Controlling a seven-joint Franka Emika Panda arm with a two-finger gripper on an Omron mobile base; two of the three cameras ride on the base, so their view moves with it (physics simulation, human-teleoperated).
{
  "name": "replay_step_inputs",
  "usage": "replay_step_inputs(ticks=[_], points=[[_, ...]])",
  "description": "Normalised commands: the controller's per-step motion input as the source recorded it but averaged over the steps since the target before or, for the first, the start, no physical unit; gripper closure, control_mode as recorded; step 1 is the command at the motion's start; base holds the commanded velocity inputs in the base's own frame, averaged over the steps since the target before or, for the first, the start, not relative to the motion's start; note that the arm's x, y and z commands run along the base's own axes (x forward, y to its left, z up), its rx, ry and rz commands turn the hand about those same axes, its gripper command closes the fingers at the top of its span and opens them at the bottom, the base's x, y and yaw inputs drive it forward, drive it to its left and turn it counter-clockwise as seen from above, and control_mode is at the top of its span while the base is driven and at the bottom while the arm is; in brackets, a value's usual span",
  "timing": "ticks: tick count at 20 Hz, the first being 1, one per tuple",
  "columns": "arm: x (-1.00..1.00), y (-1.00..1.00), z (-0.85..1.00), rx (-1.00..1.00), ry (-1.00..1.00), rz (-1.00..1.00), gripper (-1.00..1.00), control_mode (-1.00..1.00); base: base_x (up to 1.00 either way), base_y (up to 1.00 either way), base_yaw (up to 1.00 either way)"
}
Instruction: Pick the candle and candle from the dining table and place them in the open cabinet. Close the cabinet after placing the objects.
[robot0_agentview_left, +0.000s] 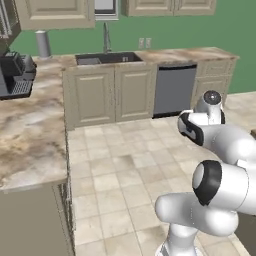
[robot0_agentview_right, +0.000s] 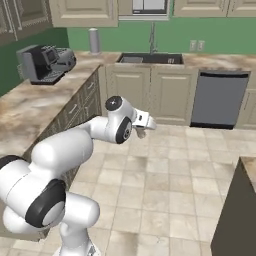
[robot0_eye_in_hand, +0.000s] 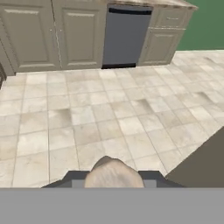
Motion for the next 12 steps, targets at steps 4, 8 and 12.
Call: replay_step_inputs(ticks=[4,8,12], points=[[0.00,0.00,0.00,0.00,0.00,0.00,1.00,1.00,1.00,0.00,0.01],[0.00,0.00,0.00,0.00,0.00,0.00,1.00,1.00,1.00,0.00,0.05],[0.00,0.00,0.00,0.00,0.00,0.00,1.00,1.00,0.90,-0.29,0.10]])
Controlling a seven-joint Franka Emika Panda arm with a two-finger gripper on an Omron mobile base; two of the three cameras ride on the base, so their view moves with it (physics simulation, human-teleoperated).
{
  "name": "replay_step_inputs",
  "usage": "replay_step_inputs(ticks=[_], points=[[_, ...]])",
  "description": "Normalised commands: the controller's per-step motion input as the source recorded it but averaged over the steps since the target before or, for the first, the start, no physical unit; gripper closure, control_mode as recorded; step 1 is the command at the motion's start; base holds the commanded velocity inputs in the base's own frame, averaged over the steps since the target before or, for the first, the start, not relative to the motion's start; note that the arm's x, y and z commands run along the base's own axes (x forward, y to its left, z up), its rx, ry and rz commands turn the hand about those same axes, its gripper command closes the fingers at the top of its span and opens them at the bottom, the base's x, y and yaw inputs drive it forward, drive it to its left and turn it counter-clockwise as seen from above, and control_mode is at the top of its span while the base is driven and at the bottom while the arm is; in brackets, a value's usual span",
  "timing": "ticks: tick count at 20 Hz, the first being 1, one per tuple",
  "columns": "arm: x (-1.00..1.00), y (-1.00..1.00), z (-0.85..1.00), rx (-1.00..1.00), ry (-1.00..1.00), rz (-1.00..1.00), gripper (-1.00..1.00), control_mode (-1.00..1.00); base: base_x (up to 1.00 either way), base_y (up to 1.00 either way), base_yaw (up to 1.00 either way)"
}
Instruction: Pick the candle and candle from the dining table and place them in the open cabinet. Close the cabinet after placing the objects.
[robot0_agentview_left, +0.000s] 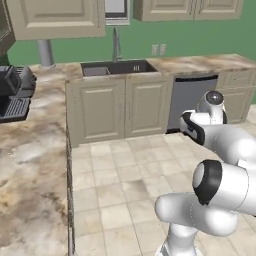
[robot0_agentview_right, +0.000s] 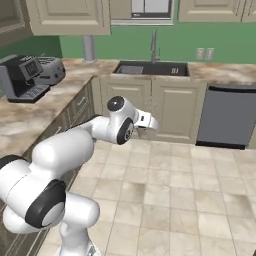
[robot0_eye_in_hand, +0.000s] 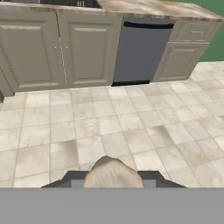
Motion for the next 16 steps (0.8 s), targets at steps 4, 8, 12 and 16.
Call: replay_step_inputs(ticks=[4,8,12,16], points=[[0.00,0.00,0.00,0.00,0.00,0.00,1.00,1.00,0.78,-0.33,0.17],[0.00,0.00,0.00,0.00,0.00,0.00,1.00,1.00,0.64,-0.39,0.25],[0.00,0.00,0.00,0.00,0.00,0.00,1.00,1.00,0.65,-0.37,0.27],[0.00,0.00,0.00,0.00,0.00,0.00,1.00,1.00,0.67,-0.39,0.30]])
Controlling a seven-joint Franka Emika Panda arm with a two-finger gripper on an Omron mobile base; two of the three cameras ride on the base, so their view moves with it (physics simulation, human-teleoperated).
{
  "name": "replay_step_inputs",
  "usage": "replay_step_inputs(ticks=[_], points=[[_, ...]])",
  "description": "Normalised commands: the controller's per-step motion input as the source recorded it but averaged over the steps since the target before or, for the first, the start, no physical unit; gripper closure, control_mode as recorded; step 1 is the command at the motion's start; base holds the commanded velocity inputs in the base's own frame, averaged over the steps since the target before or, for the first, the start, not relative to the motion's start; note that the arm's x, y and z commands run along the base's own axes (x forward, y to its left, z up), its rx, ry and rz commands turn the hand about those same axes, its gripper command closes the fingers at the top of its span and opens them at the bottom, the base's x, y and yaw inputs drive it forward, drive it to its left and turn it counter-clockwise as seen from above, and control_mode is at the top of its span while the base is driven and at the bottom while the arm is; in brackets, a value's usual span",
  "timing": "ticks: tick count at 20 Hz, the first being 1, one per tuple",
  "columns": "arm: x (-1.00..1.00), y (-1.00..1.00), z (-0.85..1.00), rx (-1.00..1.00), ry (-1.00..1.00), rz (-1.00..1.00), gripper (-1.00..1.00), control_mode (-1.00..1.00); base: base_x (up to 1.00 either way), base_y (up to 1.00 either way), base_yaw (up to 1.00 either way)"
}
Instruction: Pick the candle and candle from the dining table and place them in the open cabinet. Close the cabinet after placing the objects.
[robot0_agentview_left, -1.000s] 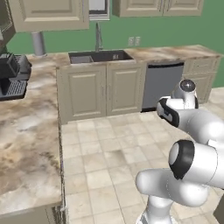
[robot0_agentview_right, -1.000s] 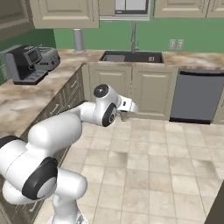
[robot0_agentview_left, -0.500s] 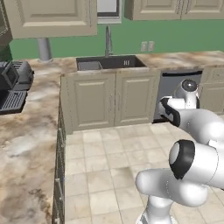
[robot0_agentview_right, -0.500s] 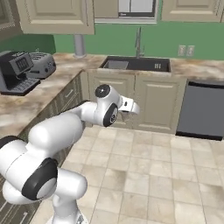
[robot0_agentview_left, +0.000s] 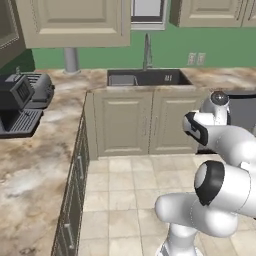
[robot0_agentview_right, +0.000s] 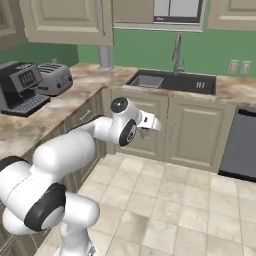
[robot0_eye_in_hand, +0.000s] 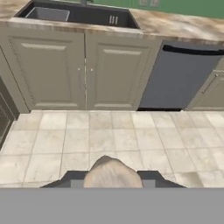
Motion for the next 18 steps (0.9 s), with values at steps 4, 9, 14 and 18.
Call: replay_step_inputs(ticks=[4,9,14,18], points=[[0.00,0.00,0.00,0.00,0.00,0.00,1.00,1.00,0.64,-0.40,0.31],[0.00,0.00,0.00,0.00,0.00,0.00,1.00,1.00,0.59,-0.44,0.33],[0.00,0.00,0.00,0.00,0.00,0.00,1.00,1.00,0.44,-0.46,0.36],[0.00,0.00,0.00,0.00,0.00,0.00,1.00,1.00,0.38,-0.51,0.38]])
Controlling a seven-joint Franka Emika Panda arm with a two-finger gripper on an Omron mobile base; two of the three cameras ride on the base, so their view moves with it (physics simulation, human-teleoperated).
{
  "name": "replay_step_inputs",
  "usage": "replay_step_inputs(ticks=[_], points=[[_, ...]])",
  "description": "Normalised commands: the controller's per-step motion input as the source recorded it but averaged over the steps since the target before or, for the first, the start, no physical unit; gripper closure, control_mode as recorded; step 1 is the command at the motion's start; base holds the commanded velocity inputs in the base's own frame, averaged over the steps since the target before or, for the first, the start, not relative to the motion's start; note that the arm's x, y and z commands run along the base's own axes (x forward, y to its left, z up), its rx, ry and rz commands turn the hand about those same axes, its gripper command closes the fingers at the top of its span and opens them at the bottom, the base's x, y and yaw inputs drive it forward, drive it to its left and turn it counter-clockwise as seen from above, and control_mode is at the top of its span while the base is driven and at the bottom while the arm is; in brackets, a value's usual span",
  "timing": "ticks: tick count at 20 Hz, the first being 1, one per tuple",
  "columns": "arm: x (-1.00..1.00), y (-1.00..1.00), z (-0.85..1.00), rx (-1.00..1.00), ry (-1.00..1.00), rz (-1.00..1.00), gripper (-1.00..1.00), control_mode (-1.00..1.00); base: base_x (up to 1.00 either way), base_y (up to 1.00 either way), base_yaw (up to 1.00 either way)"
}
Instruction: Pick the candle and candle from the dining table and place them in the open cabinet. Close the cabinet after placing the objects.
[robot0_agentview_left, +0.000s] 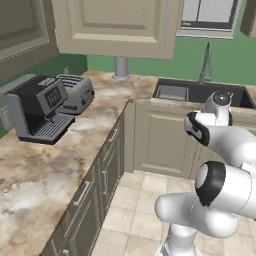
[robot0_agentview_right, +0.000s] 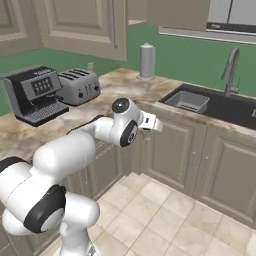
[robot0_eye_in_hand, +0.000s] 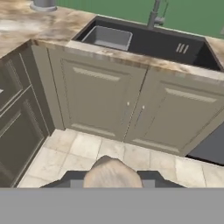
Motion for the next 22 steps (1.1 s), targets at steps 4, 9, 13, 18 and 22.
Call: replay_step_inputs(ticks=[4,9,13,18,22], points=[[0.00,0.00,0.00,0.00,0.00,0.00,1.00,1.00,0.37,-0.54,0.38],[0.00,0.00,0.00,0.00,0.00,0.00,1.00,1.00,0.35,-0.61,0.39],[0.00,0.00,0.00,0.00,0.00,0.00,1.00,1.00,0.29,-0.68,0.41],[0.00,0.00,0.00,0.00,0.00,0.00,1.00,1.00,0.23,-0.71,0.42],[0.00,0.00,0.00,0.00,0.00,0.00,1.00,1.00,0.23,-0.70,0.43]])
